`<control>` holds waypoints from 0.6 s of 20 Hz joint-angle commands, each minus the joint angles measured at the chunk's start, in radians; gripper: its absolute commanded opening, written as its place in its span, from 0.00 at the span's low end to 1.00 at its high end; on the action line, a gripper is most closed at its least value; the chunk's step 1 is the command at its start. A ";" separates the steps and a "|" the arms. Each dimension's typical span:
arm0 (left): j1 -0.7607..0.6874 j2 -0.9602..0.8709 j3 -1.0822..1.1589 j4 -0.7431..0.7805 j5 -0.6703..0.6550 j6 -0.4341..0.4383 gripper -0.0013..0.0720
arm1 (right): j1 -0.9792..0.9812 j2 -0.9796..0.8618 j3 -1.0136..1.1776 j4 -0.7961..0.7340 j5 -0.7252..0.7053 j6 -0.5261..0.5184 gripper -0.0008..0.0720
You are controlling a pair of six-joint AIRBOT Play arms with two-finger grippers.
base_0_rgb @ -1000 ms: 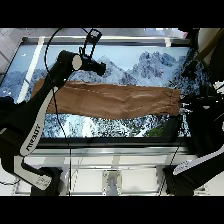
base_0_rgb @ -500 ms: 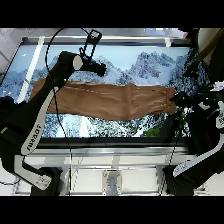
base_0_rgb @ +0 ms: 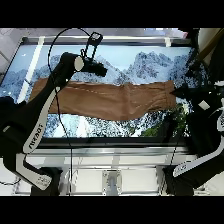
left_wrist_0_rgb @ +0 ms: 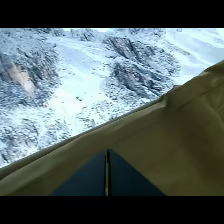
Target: Fold the clothes and pants, and hang the long-sleeved shirts on hangers.
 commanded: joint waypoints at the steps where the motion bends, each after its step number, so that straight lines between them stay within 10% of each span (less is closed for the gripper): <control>1: -0.010 -0.041 0.000 -0.149 -0.001 0.000 0.03 | 0.006 0.116 0.076 0.143 0.091 0.017 0.06; 12: -0.196 -0.264 0.000 -0.223 -0.012 0.000 0.03 | 0.463 0.209 0.308 -0.034 -0.038 0.329 0.05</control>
